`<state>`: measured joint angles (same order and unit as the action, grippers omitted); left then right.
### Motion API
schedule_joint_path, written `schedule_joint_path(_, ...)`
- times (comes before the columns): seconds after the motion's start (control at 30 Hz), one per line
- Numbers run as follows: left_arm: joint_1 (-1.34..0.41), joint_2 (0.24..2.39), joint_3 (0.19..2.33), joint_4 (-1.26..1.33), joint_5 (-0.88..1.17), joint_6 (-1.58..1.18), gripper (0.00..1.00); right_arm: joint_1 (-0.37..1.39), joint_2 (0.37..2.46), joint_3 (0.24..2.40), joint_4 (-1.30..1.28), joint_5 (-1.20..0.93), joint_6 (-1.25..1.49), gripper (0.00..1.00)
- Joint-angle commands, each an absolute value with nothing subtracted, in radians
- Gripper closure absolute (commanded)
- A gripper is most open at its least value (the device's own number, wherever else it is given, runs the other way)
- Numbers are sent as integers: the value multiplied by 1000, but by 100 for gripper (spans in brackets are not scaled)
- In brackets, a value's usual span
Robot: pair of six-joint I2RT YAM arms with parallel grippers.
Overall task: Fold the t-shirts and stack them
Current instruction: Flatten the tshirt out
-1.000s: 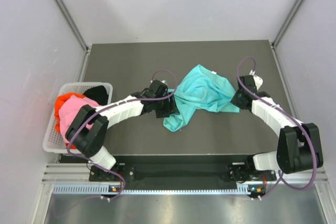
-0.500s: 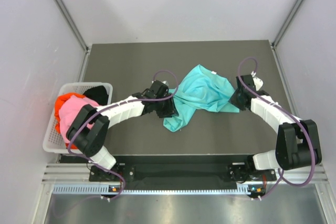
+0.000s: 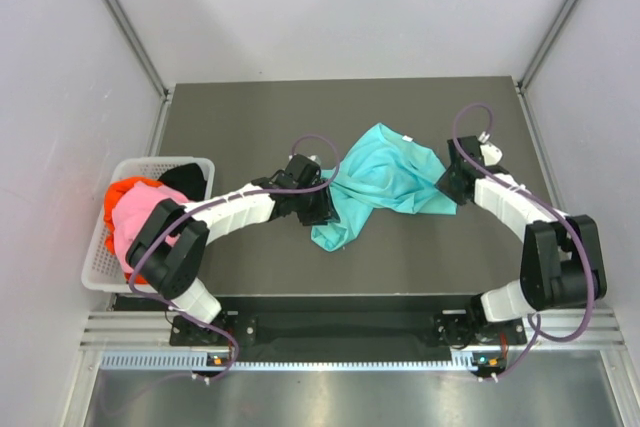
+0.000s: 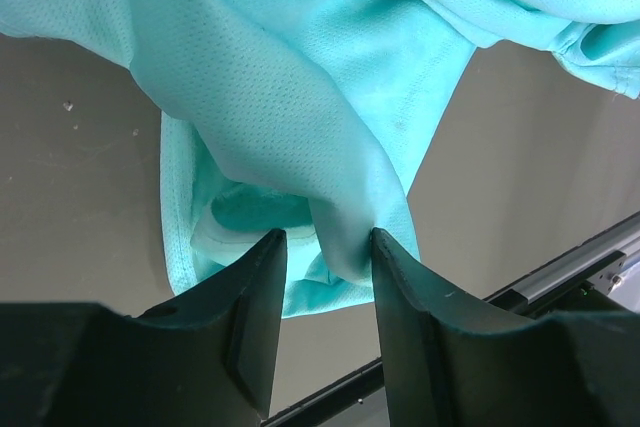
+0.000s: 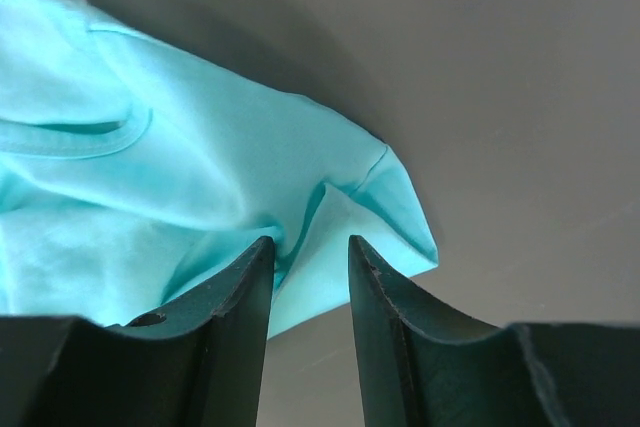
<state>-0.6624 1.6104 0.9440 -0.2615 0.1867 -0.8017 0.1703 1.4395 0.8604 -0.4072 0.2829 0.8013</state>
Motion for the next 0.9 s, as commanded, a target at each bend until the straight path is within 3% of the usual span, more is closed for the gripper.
schedule_joint_path(0.0, -666, 1582, 945, -224, 193, -793, 55, 153, 1476, 879, -362, 295, 825, 63)
schedule_joint_path(0.07, -666, 1580, 946, -227, 192, -792, 55, 155, 1488, 871, -356, 293, 831, 66)
schedule_joint_path(0.13, -666, 1578, 946, -227, 190, -792, 57, 153, 1479, 861, -347, 293, 824, 80)
schedule_joint_path(0.17, -666, 1580, 945, -229, 181, -790, 64, 153, 1454, 858, -350, 298, 816, 86)
schedule_joint_path(0.2, -666, 1580, 946, -236, 172, -790, 84, 153, 1438, 856, -350, 305, 807, 96)
schedule_joint_path(0.27, -666, 1586, 977, -273, 112, -779, 100, 149, 1372, 864, -374, 324, 793, 100)
schedule_joint_path(0.57, -652, 1471, 1201, -586, -162, -681, 100, 65, 1128, 1031, -564, 357, 655, 100)
schedule_joint_path(0.87, -650, 1362, 1549, -765, -344, -603, 100, -51, 1085, 1405, -747, 284, 566, 100)
